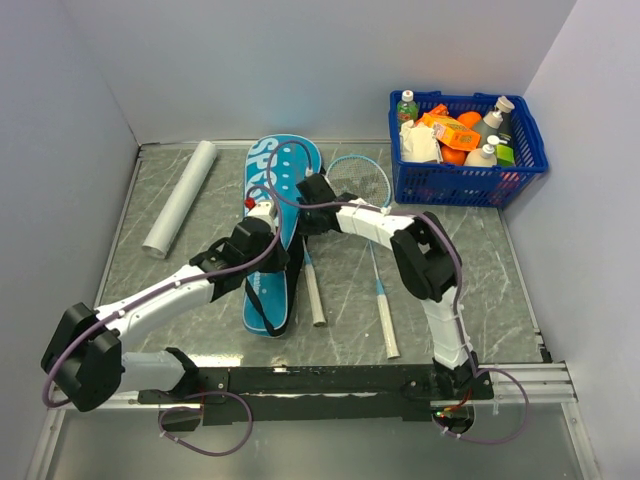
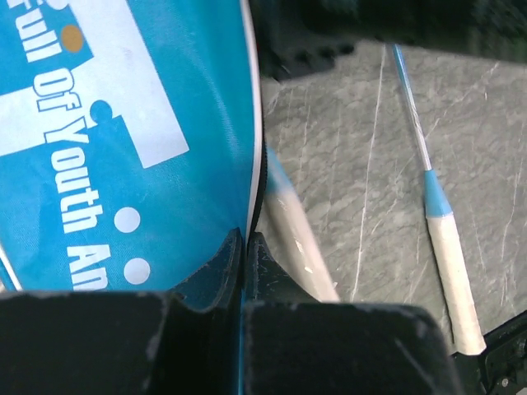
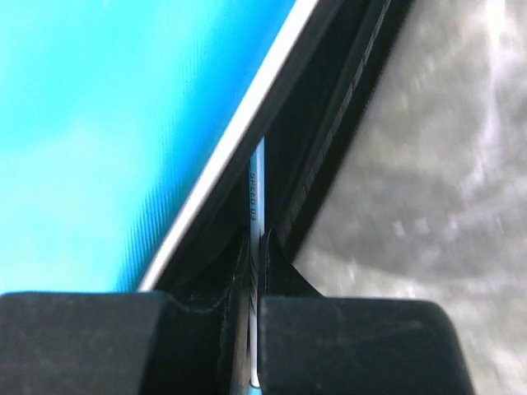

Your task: Pack up the badminton gear

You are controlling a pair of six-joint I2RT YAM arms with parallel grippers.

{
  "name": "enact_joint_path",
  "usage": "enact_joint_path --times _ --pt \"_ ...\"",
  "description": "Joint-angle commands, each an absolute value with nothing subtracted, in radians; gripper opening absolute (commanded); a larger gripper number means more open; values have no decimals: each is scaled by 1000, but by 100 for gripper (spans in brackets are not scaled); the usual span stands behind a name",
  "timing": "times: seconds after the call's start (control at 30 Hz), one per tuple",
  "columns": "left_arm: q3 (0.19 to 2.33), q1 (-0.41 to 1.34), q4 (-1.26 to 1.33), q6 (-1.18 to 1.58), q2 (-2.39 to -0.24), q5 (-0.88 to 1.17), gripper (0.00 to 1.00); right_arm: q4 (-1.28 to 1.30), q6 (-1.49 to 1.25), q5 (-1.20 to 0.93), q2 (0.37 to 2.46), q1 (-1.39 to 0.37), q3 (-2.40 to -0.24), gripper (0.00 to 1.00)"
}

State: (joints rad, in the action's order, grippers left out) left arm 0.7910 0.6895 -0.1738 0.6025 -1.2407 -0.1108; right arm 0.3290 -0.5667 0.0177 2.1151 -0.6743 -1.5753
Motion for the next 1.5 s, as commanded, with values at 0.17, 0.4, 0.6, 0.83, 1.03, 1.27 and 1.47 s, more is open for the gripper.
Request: enact_joint_path --times 0.17,0.4,0.6,0.83,1.03,1.27,1.47 --pt "821 706 -117 611 -1270 -89 1 178 -632 -21 2119 -660 -1655 32" --pt "828 706 -92 607 -1316 -98 1 172 -583 -28 1829 -658 -1334 57" --pt "824 704 -81 604 -1336 -109 1 213 -569 -29 1570 -658 -1074 60" --pt "813 706 -61 612 -1345 -117 1 186 -584 -235 1442 -667 -864 57" --pt "769 707 -15 637 -1342 -97 1 106 -630 -299 1419 -716 -744 57" --pt "701 706 23 647 -1342 -98 1 6 -701 -322 1456 -796 -698 57" --pt "658 706 49 657 -1332 -97 1 -40 -729 -305 1526 -821 -707 57"
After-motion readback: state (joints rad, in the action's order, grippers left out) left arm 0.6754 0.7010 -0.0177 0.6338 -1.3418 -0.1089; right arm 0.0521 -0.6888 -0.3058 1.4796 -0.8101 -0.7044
